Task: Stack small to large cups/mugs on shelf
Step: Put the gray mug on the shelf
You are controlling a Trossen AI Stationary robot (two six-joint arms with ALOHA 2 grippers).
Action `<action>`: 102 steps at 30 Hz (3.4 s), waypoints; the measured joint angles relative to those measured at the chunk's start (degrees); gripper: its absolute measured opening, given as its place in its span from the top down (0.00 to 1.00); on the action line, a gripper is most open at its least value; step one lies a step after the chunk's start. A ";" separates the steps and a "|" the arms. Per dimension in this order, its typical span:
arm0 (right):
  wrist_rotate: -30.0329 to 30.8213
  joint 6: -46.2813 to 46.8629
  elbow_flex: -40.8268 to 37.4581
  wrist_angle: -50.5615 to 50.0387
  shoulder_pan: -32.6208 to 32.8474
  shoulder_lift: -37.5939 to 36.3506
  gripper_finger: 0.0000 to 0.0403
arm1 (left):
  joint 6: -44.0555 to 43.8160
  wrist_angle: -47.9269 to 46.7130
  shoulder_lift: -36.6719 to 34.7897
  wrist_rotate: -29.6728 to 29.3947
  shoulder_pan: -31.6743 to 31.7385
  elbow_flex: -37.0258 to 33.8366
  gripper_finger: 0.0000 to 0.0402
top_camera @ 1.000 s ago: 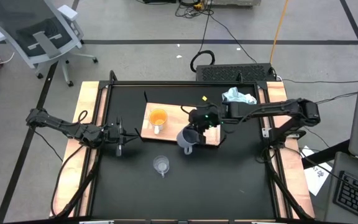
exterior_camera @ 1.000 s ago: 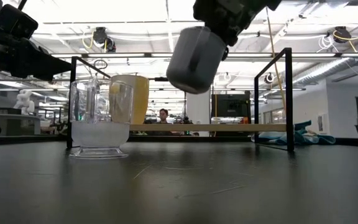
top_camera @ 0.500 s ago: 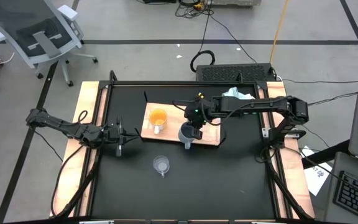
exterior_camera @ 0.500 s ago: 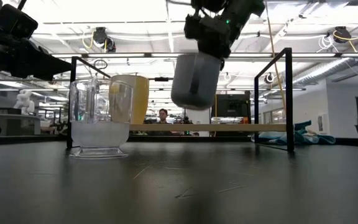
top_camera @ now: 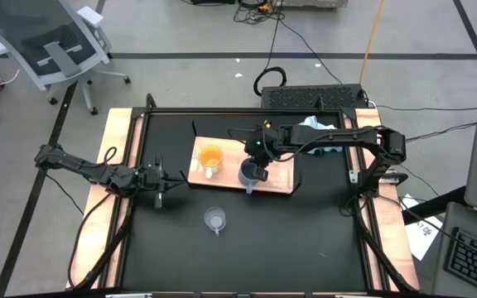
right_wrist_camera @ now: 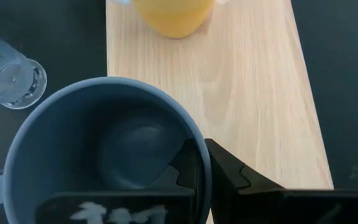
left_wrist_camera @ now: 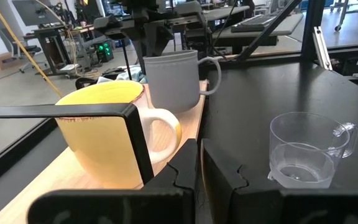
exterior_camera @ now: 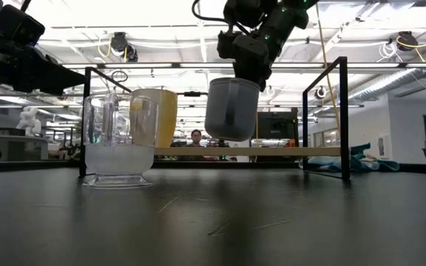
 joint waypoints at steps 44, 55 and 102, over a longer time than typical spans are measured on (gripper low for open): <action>-0.04 -2.71 1.69 -1.10 -0.77 3.12 0.99 | 0.36 0.00 0.00 -0.01 0.00 0.00 0.94; -0.17 -3.26 1.89 -1.26 -1.01 3.42 0.99 | 0.39 0.00 0.00 -0.01 -0.01 0.01 0.94; 2.37 -3.70 7.50 -7.14 0.58 7.93 0.84 | 0.38 -0.04 0.00 0.14 -0.01 0.01 0.94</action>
